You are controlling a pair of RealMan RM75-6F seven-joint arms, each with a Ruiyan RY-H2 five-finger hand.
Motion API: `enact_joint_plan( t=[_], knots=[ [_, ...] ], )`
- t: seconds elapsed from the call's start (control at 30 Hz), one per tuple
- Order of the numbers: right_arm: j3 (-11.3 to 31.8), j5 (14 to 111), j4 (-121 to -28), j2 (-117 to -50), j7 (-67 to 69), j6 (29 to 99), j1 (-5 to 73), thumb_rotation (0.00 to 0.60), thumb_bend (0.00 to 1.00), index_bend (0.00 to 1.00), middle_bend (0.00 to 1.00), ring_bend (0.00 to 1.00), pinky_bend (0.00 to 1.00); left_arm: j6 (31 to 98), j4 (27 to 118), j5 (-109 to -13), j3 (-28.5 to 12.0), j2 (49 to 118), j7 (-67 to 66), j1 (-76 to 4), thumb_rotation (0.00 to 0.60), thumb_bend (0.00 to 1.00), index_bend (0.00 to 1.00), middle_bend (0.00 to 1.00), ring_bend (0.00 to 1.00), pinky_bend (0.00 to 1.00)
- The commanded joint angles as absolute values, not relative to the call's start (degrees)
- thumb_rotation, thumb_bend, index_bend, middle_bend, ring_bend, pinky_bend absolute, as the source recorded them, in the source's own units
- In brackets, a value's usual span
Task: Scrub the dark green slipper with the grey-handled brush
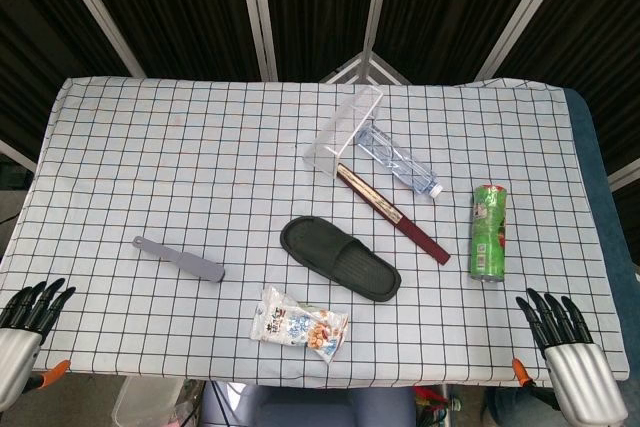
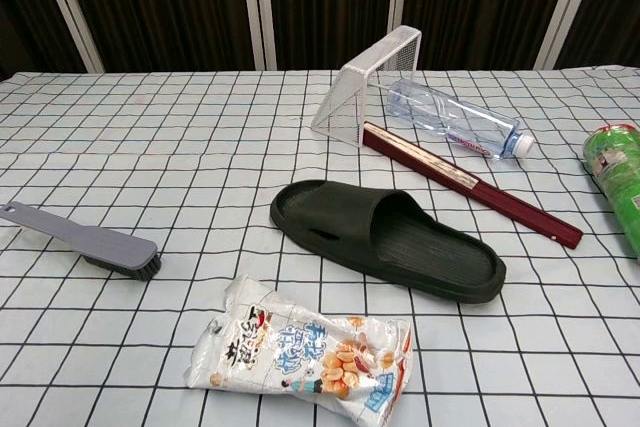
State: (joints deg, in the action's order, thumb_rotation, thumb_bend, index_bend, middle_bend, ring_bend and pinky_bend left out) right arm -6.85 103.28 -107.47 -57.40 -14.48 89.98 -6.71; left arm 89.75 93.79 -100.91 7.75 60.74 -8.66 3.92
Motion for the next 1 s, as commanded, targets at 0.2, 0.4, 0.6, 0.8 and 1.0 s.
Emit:
enact_joint_plan(
  t=[0.2,0.4,0.6,0.8,1.0],
  knots=[
    [-6.6,102.3,-107.5,-57.6,-14.7,89.0,-6.3,0.514,0.42,0.00,0.00,0.00,0.00,86.4,93.5,-99.5,6.9,62.4,-10.9,2.2,0.600,0.05,0.00,0.02,0.00,0.08],
    [-4.8,98.1,-107.0,-58.0,-13.6,86.8,-4.9,0.511,0.42,0.00,0.00,0.00,0.00,79.6,92.6,-98.1,4.0,67.1,-12.8,-3.0,0.600,0.16,0.02,0.08,0.00,0.08],
    [-1.2,89.1,-105.3,-58.2,-11.3,80.7,-1.3,0.512,0.41,0.00,0.00,0.00,0.00,65.7,91.3,-91.7,-3.0,73.5,-15.9,-14.0,0.600,0.31,0.10,0.15,0.04,0.11],
    [0.1,84.0,-104.7,-58.8,-12.5,78.7,-0.3,0.514,0.42,0.00,0.00,0.00,0.00,59.2,89.7,-87.0,-5.1,77.1,-18.2,-18.9,0.600,0.27,0.15,0.17,0.05,0.12],
    [0.6,82.3,-104.6,-58.9,-13.1,78.2,0.2,0.515,0.42,0.00,0.00,0.00,0.00,55.4,88.2,-84.8,-5.7,79.3,-18.4,-22.3,0.600,0.29,0.21,0.24,0.09,0.14]
  ],
)
